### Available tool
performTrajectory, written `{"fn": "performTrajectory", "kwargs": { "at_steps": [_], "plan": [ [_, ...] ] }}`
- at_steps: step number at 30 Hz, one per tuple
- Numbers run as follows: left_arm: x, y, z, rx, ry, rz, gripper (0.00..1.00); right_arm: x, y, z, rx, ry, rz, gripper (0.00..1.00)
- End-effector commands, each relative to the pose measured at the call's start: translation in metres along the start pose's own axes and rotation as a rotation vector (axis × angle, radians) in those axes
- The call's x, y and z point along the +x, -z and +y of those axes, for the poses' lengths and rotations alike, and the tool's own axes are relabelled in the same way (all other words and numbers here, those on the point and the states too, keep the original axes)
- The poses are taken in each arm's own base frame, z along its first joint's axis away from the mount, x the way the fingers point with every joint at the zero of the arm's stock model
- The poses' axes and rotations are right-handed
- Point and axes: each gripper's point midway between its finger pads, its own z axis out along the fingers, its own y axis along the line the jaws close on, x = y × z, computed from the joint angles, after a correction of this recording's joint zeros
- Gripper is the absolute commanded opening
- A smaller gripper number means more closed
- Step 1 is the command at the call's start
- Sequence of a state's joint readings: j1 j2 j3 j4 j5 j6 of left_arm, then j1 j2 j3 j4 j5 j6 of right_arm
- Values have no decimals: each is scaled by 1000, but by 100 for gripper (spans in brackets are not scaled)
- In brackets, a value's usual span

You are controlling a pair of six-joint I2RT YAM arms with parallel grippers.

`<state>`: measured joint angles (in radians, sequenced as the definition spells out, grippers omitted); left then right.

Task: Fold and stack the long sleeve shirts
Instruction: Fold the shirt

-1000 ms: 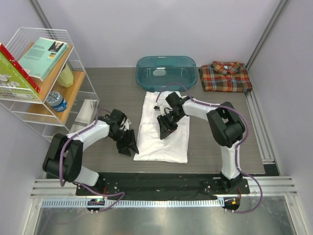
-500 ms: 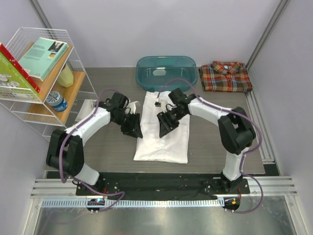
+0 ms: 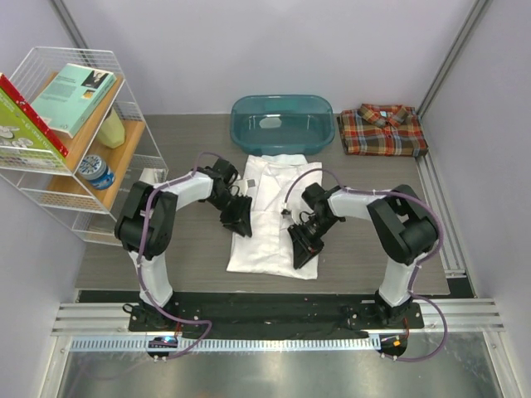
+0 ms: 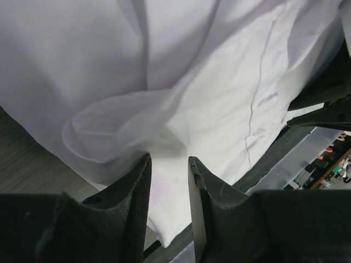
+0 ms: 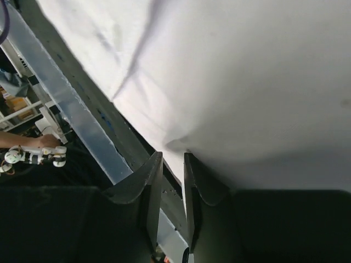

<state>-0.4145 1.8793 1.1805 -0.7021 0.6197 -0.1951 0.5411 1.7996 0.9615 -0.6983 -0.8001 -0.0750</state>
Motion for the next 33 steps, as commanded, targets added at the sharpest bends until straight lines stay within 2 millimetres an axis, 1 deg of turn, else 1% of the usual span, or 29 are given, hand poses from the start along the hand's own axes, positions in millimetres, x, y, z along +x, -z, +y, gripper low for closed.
{"fn": "performTrajectory", "kwargs": {
  "at_steps": [1,3,4,7,9,10,12,13,14,15,16,17,18,19,20,21,22,23,24,25,26,27,29,30,31,33],
  "plan": [
    [-27,-5,15,-12,-50,-79,34,7,-8,-9,-11,-48,79,27],
    [-28,-6,22,-22,-30,-84,34,11,-9,-15,-6,-89,110,27],
    [-27,-8,29,-28,-12,-80,34,13,-11,-21,3,-109,124,27],
    [-30,-6,41,-34,19,-87,34,17,-9,-29,33,-119,163,27],
    [-34,-1,37,-6,6,-101,36,17,-3,-30,41,-95,178,25],
    [-36,6,29,20,-17,-115,38,14,3,-25,30,-74,164,27],
    [-36,17,10,101,-82,-136,44,0,20,-10,-6,-17,120,36],
    [-40,30,-4,132,-127,-178,45,-7,33,10,-50,23,75,41],
    [-40,36,-12,153,-155,-197,46,-19,43,22,-75,68,27,48],
    [-38,40,-18,168,-168,-209,48,-25,51,32,-95,97,-5,50],
    [-40,49,-25,174,-197,-238,49,-29,60,40,-107,123,-31,50],
    [-41,51,-27,180,-208,-246,49,-39,70,52,-124,174,-79,50],
    [-43,53,-30,183,-220,-252,50,-43,74,54,-119,197,-98,50],
    [-45,54,-30,179,-223,-255,50,-49,77,51,-107,195,-117,50],
    [-45,50,-26,170,-214,-242,50,-60,76,41,-59,207,-138,47],
    [-50,48,-25,157,-215,-236,50,-66,75,33,-32,175,-147,45],
    [-53,46,-20,138,-213,-229,50,-75,75,24,-17,181,-167,42],
    [-53,35,-12,133,-188,-192,49,-82,77,14,-2,161,-183,38],
    [-59,36,-12,125,-186,-188,48,-86,72,-1,18,129,-173,36],
    [-63,33,-4,93,-176,-185,47,-91,70,-12,30,118,-184,34],
    [-65,29,-1,85,-175,-176,47,-97,73,-25,54,101,-201,31],
    [-69,24,5,78,-171,-164,46,-97,67,-45,86,67,-179,31],
    [-76,18,15,43,-170,-159,45,-102,70,-69,134,61,-189,29],
    [-81,12,22,30,-165,-150,44,-103,70,-81,153,49,-188,29],
    [-83,11,26,17,-159,-148,43,-102,67,-93,175,33,-174,29],
    [-90,8,32,2,-159,-160,43,-104,69,-108,209,35,-176,29]
  ]
}}
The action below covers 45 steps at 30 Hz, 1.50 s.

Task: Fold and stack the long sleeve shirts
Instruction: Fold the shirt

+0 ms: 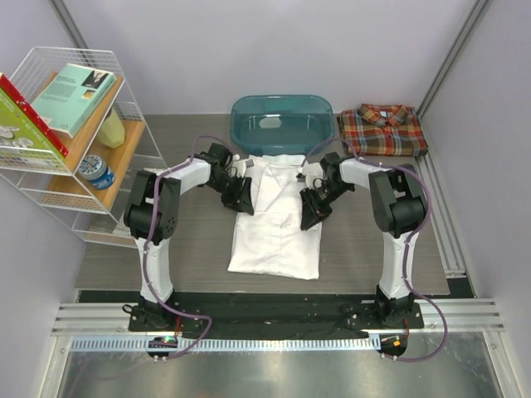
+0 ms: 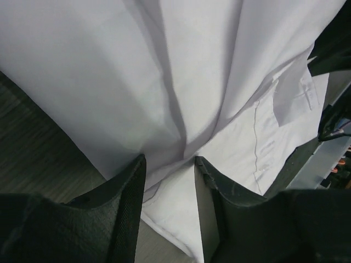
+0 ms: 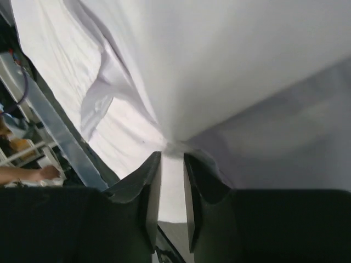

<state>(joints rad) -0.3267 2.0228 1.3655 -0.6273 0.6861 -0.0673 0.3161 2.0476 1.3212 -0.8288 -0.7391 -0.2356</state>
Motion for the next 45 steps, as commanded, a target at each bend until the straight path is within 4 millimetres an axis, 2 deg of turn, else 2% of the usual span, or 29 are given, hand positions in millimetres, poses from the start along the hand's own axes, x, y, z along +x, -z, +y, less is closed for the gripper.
{"fn": "performTrajectory", "kwargs": {
  "at_steps": [1,4,6,7,10,11,12,13,14,15,16,17,18,19,20,21,22,23,24,25,26,27,28,30,31,34,41,44,45],
  "plan": [
    [-16,-3,19,-64,-31,-18,43,-20,6,-42,140,53,-39,28],
    [-22,-4,22,-79,-37,-18,42,-21,7,-51,166,59,-34,28],
    [-27,5,16,-54,-52,-29,42,-21,12,-45,151,69,-39,28],
    [-29,11,12,-47,-64,-44,43,-19,15,-38,133,68,-37,29],
    [-39,47,-15,-59,-223,-149,52,-27,34,0,36,98,-94,33],
    [-37,70,-32,-82,-293,-204,57,-32,46,20,-2,123,-138,34],
    [-34,77,-44,-100,-359,-221,59,-34,52,30,-22,120,-159,35],
    [-26,97,-53,-179,-486,-255,64,-33,56,41,-40,128,-173,35],
    [-14,95,-67,-205,-573,-238,66,-37,65,55,-52,147,-206,36],
    [-6,98,-69,-263,-695,-223,67,-40,68,61,-51,152,-226,36],
    [14,96,-57,-363,-742,-179,70,-40,64,69,-49,166,-221,36],
    [25,97,-81,-397,-875,-190,70,-42,62,71,-31,180,-226,36],
    [32,96,-85,-449,-942,-191,70,-44,58,74,-19,195,-221,36],
    [46,94,-63,-579,-998,-134,71,-46,54,75,-6,211,-215,36],
    [61,81,-78,-571,-1099,-108,71,-45,43,80,-4,231,-190,35],
    [63,82,-86,-588,-1156,-139,72,-47,35,77,0,232,-180,34],
    [75,77,-76,-642,-1206,-99,72,-48,28,76,-1,230,-171,34],
    [85,67,-91,-625,-1280,-102,72,-47,19,80,-4,244,-156,34],
    [87,63,-100,-631,-1320,-124,72,-49,9,76,-1,247,-148,33],
    [101,51,-112,-603,-1392,-108,72,-49,3,77,-5,254,-139,33],
    [105,48,-118,-614,-1422,-110,71,-49,-3,78,-9,263,-128,33],
    [111,40,-121,-610,-1454,-94,71,-46,-15,70,-9,247,-98,33],
    [121,30,-138,-579,-1513,-114,71,-47,-18,67,-7,253,-92,32],
    [133,14,-140,-589,-1564,-78,70,-45,-27,55,10,247,-70,32],
    [143,4,-148,-573,-1605,-82,69,-42,-34,46,20,231,-49,31],
    [156,-18,-140,-614,-1646,-22,64,-38,-44,35,32,221,-26,31],
    [147,-46,-134,-675,-1661,-31,59,-30,-53,26,33,207,0,30],
    [143,-56,-128,-713,-1678,-43,53,-29,-55,24,32,207,4,30],
    [142,-57,-122,-734,-1691,-31,44,-28,-55,24,31,204,7,30]
  ]
}}
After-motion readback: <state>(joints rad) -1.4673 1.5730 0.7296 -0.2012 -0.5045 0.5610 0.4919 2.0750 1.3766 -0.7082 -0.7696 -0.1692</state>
